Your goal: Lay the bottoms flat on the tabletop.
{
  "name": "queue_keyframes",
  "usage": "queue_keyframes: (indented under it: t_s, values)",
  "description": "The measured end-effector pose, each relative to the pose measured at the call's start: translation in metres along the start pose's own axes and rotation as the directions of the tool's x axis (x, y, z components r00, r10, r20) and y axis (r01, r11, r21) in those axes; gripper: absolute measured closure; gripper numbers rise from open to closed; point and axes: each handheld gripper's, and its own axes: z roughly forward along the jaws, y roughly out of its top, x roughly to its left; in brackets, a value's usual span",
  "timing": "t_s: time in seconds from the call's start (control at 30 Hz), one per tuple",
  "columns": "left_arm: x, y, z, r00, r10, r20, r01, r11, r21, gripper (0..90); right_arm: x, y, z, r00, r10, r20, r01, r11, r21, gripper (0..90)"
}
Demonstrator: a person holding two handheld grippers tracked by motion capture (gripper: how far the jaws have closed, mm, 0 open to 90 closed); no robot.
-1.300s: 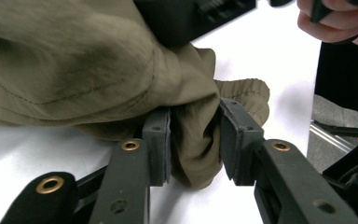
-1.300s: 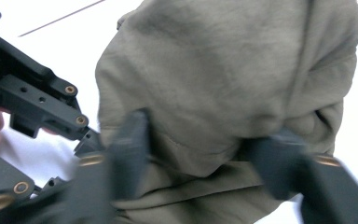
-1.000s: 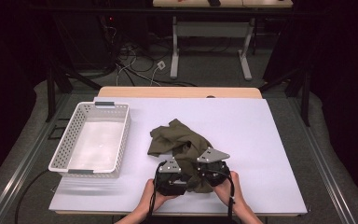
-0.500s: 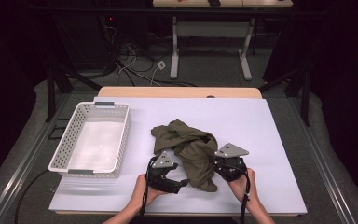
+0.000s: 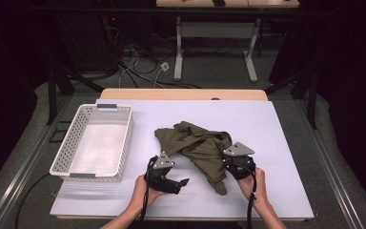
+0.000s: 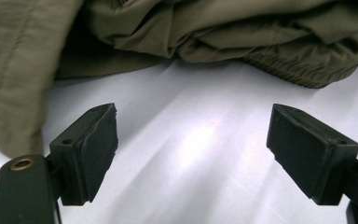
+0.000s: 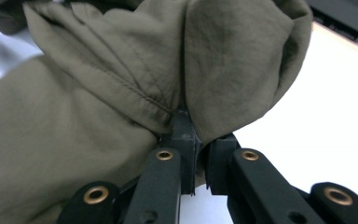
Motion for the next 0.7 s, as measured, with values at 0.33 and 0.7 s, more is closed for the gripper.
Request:
queue_keyframes:
  t_s: [0.33, 0.7]
  values:
    - [0.011, 0.001, 0.001, 0.9969, 0.019, -0.077, -0.017, 0.9994, 0.029, 21.3, 0.001, 0.003, -0.007, 0.9989, 0.034, -0.032, -0.033, 0.999, 0.031, 63.7]
    - [0.019, -0.001, 0.0, 0.9937, 0.019, -0.11, -0.015, 0.9991, 0.04, 27.7, 0.04, 0.012, -0.025, 0.9839, -0.073, -0.163, 0.077, 0.997, 0.023, 17.1]
